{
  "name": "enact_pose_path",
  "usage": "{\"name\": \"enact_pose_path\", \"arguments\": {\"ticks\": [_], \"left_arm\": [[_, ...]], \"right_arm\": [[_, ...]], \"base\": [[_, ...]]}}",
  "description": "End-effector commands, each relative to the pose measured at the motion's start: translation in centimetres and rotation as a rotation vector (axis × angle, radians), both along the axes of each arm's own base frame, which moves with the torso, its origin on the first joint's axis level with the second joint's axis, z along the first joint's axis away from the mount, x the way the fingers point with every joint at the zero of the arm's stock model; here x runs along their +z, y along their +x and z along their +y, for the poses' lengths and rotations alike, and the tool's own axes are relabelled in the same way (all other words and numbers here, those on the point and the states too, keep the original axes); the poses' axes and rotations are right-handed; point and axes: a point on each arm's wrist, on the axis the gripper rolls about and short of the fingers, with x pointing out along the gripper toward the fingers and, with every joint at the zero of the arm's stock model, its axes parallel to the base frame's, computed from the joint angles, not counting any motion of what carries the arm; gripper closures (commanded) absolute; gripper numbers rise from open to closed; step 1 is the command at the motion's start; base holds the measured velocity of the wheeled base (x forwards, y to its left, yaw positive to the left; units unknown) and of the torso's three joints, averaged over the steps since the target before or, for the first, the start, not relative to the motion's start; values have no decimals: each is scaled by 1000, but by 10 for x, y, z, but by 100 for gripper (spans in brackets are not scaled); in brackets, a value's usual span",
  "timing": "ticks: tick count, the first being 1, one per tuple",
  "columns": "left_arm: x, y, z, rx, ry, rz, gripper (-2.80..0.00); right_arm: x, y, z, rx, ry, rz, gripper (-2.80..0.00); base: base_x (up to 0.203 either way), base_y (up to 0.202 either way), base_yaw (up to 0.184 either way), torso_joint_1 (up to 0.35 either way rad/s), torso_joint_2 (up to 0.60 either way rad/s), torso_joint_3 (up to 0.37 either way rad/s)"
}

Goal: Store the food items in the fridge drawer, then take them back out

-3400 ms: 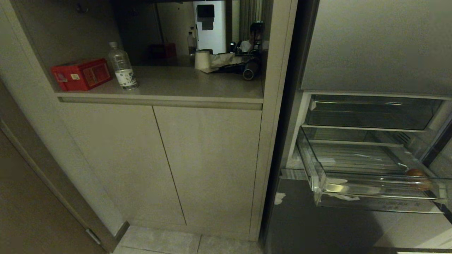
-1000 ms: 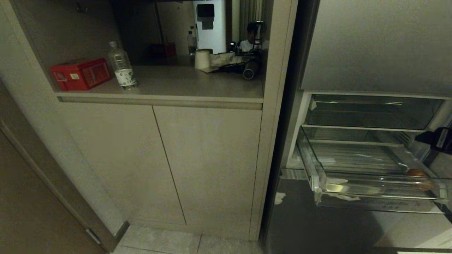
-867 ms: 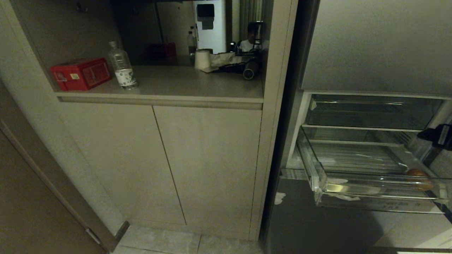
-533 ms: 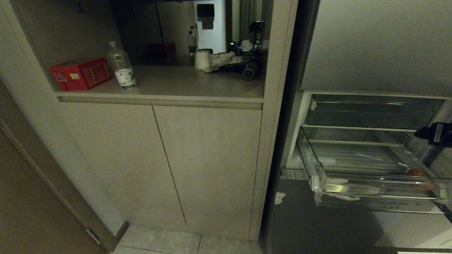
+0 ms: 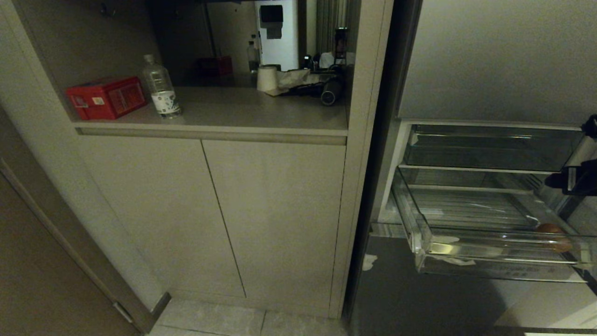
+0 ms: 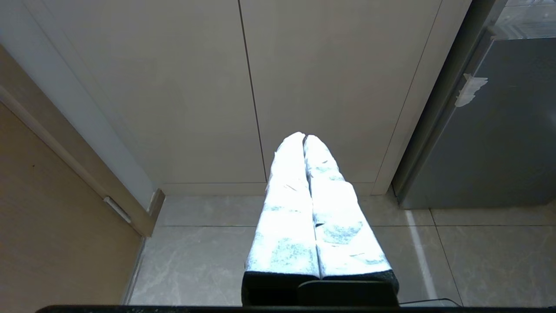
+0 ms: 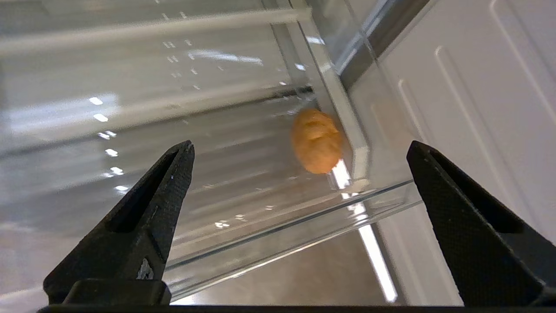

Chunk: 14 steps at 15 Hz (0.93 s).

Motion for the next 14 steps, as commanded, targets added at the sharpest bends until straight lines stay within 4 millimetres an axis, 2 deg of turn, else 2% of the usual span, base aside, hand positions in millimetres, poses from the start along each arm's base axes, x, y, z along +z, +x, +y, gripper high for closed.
{"name": "enact_pose_path", "arguments": {"ticks": [1,5,7,9,10,14], "left_arm": [[0,0,0,0,0,2,0],[0,0,0,0,0,2,0],[0,0,0,1,0,2,0],[0,0,0,1,0,2,0],[0,0,0,0,0,2,0],[0,0,0,1,0,2,0]], "right_arm": [[-23,20,-18,-20,5,68,-280],[-38,44,-41,-41,8,92,-280],[-50,64,-51,-34,18,99,-280],[-56,76,-57,-28,20,94,-280],[-66,87,-61,-27,26,105,-280],[-78,114,-73,-27,41,136,-280]], "base": [[0,0,0,0,0,0],[0,0,0,0,0,0],[0,0,0,0,0,0],[0,0,0,0,0,0],[0,0,0,0,0,0],[0,0,0,0,0,0]]}}
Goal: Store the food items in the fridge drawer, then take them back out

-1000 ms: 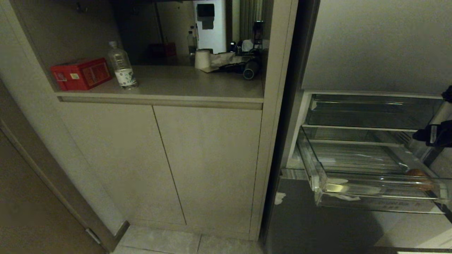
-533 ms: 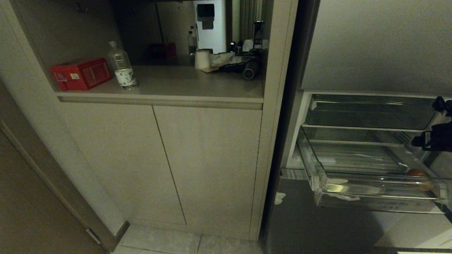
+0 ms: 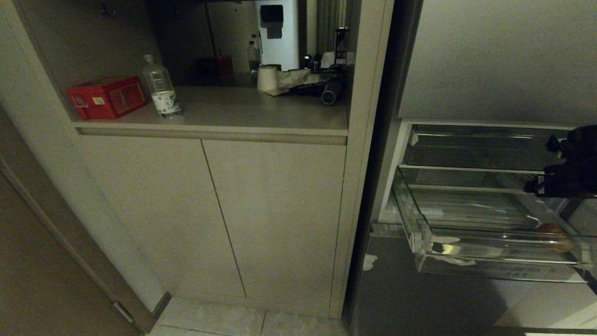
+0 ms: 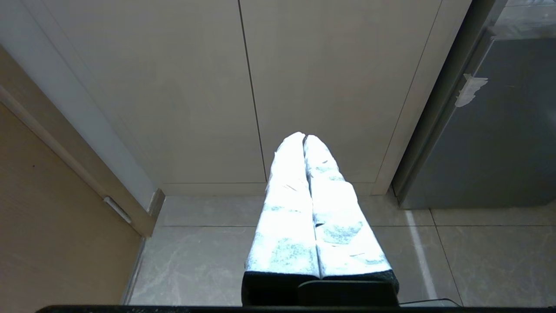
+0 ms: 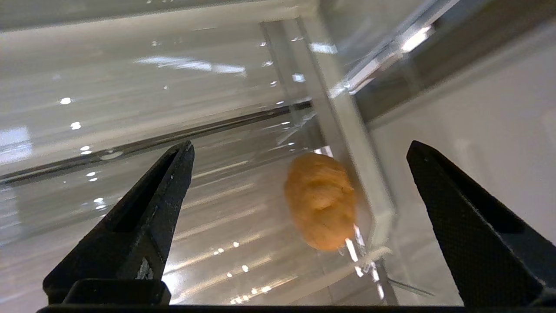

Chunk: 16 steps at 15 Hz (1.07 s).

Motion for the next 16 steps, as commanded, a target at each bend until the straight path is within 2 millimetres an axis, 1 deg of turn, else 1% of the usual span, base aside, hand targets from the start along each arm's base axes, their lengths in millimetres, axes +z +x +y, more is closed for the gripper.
{"name": "enact_pose_path", "arguments": {"ticks": [1,2,4,6,7,8,9,10,11,12,14,16], "left_arm": [[0,0,0,1,0,2,0],[0,0,0,1,0,2,0],[0,0,0,0,0,2,0],[0,0,0,0,0,2,0],[0,0,0,0,0,2,0],[0,0,0,1,0,2,0],[0,0,0,1,0,2,0],[0,0,0,0,0,2,0],[0,0,0,1,0,2,0],[0,0,0,0,0,2,0],[0,0,0,0,0,2,0],[0,0,0,1,0,2,0]], "right_arm": [[-22,19,-9,0,25,51,-280],[-24,20,-9,2,38,58,-280],[-14,12,-8,6,50,36,-280],[15,-11,-8,0,43,-10,-280],[28,-27,-6,-1,44,-24,-280],[36,-45,-2,-2,52,-26,-280],[37,-55,-2,-2,62,-22,-280],[38,-61,-3,-3,71,-22,-280],[40,-75,0,-8,81,-18,-280],[48,-96,7,-15,82,-29,-280],[57,-136,22,-35,82,-62,-280],[61,-165,34,-55,71,-121,-280]], "base": [[0,0,0,0,0,0],[0,0,0,0,0,0],[0,0,0,0,0,0],[0,0,0,0,0,0],[0,0,0,0,0,0],[0,0,0,0,0,0],[0,0,0,0,0,0],[0,0,0,0,0,0],[0,0,0,0,0,0],[0,0,0,0,0,0],[0,0,0,0,0,0],[0,0,0,0,0,0]]}}
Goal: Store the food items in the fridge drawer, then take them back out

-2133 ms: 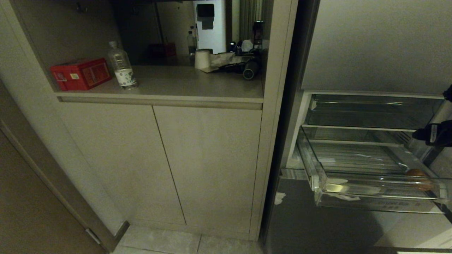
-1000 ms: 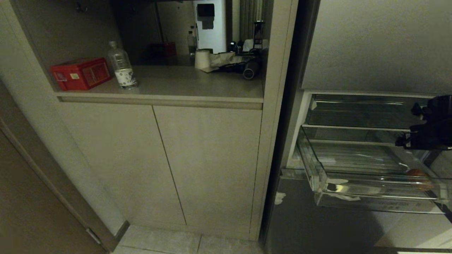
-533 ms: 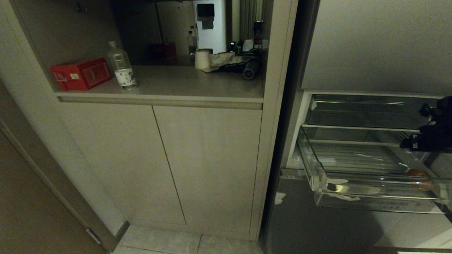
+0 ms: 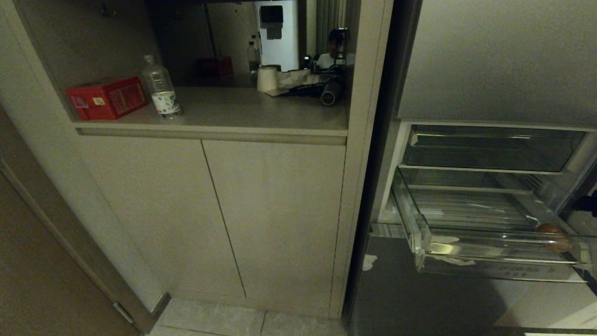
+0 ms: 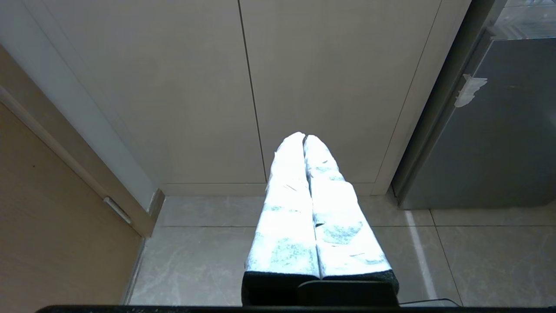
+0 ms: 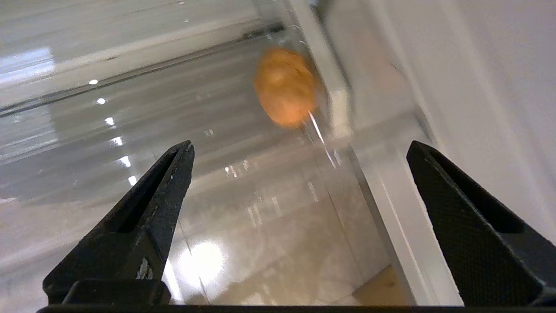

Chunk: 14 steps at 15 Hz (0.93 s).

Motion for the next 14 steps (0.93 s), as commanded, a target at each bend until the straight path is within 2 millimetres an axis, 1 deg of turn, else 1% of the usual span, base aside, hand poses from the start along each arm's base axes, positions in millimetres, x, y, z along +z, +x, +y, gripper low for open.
{"name": "enact_pose_path", "arguments": {"ticks": [1,2,4,5,7,9,10,12,14], "left_arm": [[0,0,0,1,0,2,0],[0,0,0,1,0,2,0],[0,0,0,1,0,2,0],[0,0,0,-1,2,2,0],[0,0,0,-1,3,2,0],[0,0,0,0,2,2,0],[0,0,0,1,2,2,0],[0,0,0,0,2,2,0],[0,0,0,-1,2,2,0]], "right_arm": [[23,-43,21,-21,-54,-103,-280],[26,-55,27,-29,-64,-123,-280],[22,-72,35,-40,-64,-124,-280],[21,-74,36,-41,-64,-123,-280],[19,-89,46,-43,-70,-126,-280],[13,-94,49,-43,-61,-110,-280],[7,-95,50,-40,-50,-89,-280],[3,-95,50,-35,-41,-76,-280],[-2,-90,47,-33,-29,-57,-280]], "base": [[0,0,0,0,0,0],[0,0,0,0,0,0],[0,0,0,0,0,0],[0,0,0,0,0,0],[0,0,0,0,0,0],[0,0,0,0,0,0],[0,0,0,0,0,0],[0,0,0,0,0,0],[118,0,-2,-5,-3,9]]}}
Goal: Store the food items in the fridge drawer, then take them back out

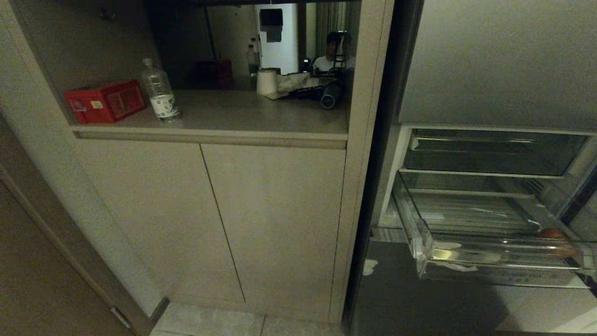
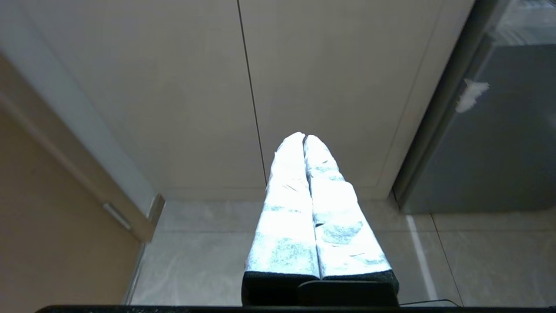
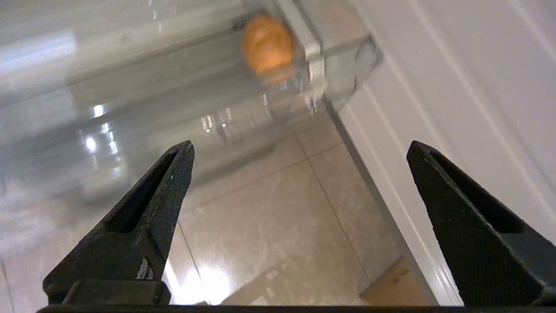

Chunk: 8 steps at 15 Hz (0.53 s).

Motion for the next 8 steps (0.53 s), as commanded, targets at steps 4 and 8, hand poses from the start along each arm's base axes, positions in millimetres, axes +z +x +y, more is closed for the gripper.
{"name": "enact_pose_path", "arguments": {"ticks": [4,8], "left_arm": [[0,0,0,-3,1,2,0],[0,0,0,-1,2,2,0]], "right_arm": [[-9,5,-3,5,21,34,-280],[-12,14,-9,7,24,57,-280]], "base": [[198,0,-1,10,3,2],[197,0,-1,3,5,4]]}}
